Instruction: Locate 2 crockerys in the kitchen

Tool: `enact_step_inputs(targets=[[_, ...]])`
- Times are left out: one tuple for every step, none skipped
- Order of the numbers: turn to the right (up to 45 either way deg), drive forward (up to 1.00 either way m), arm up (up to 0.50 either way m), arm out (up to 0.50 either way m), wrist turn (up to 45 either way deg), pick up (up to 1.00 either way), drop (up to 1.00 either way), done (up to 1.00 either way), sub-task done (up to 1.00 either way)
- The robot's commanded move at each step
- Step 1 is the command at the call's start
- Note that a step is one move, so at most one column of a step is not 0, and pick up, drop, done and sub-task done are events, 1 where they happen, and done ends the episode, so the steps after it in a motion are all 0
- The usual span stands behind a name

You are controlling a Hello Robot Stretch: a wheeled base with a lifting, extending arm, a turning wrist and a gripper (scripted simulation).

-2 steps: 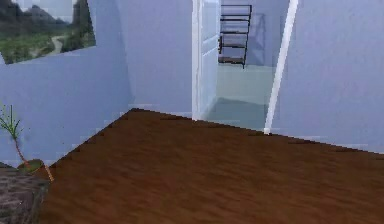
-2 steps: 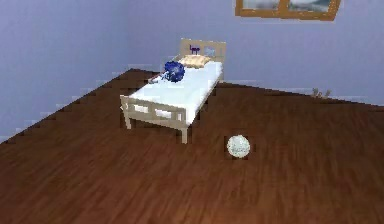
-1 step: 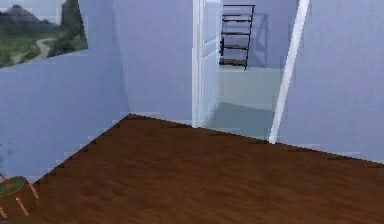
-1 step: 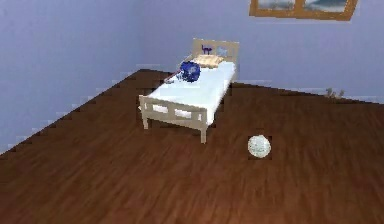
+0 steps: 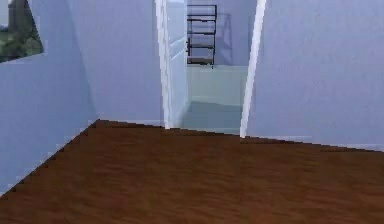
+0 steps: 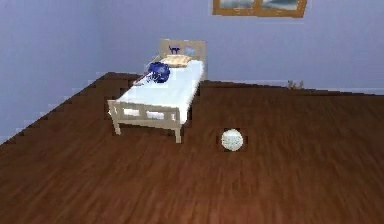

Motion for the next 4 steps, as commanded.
enact_step_inputs(targets=[[0.0,1.00,0.00,0.00,0.0,0.00,0.00,0.00,0.00],[6.0,0.00,0.00,0.00,0.0,0.00,0.00,0.00,0.00],[0.0,0.95,0.00,0.00,0.0,0.00,0.00,0.00,0.00],[24.0,0.00,0.00,0.00,0.0,0.00,0.00,0.00,0.00]])
